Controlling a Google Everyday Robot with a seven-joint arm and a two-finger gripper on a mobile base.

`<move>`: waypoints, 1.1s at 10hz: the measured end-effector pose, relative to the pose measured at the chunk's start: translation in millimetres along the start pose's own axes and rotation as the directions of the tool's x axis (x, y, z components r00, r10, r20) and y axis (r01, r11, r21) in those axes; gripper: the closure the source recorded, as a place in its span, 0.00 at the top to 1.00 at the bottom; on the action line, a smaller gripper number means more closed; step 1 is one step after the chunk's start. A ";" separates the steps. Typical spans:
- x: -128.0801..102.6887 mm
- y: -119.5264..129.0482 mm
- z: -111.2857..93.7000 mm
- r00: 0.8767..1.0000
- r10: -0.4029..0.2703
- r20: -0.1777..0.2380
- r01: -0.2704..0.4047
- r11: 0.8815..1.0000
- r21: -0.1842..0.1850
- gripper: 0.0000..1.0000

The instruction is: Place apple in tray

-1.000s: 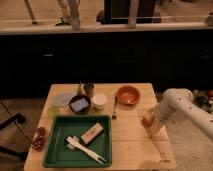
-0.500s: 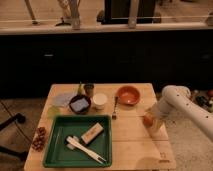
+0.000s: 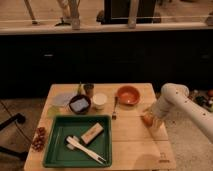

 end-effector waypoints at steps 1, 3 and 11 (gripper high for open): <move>0.9 -0.1 0.4 1.000 -0.011 0.001 0.011 1.000 -0.004 0.80; 1.2 -1.6 0.9 1.000 -0.025 0.005 0.025 1.000 -0.008 0.69; 3.9 0.7 -4.0 0.998 -0.044 0.054 0.044 0.999 -0.003 0.00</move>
